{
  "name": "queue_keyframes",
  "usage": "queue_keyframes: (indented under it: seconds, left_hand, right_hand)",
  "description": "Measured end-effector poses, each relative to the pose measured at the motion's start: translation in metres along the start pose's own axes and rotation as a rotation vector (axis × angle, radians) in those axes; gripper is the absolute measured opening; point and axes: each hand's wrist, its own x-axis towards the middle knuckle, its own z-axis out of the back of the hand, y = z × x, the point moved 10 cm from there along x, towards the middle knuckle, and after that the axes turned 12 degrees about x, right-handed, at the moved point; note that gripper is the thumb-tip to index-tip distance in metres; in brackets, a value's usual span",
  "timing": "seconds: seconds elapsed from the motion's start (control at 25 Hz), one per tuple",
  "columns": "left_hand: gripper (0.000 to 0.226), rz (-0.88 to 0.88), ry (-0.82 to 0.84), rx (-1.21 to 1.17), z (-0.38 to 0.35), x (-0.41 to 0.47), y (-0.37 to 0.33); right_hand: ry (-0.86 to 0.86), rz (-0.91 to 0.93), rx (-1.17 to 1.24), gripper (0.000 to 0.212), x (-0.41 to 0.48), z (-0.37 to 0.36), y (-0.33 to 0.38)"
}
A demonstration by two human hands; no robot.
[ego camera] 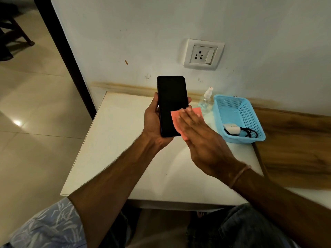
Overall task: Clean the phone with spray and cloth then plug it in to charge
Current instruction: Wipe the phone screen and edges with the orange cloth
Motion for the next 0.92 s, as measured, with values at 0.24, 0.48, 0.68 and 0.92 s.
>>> queue_keyframes:
  seconds: [0.24,0.48,0.68,0.92]
  left_hand:
    - [0.081,-0.005,0.022,0.023,-0.001,-0.002,-0.003]
    - [0.076,-0.049,-0.027,-0.004,0.001,0.000,-0.005]
    - [0.075,0.008,0.016,0.023,0.001,-0.002,0.005]
    - [0.075,-0.059,-0.045,-0.032,0.003,0.001,-0.006]
  right_hand:
    - [0.039,0.100,-0.043,0.071,-0.010,-0.032,0.033]
    - [-0.177,-0.102,-0.019,0.062,-0.020,0.003,0.001]
    - [-0.077,0.045,-0.081,0.063,-0.012,-0.034,0.049]
    - [-0.161,-0.066,0.011,0.066,-0.025,0.000,-0.003]
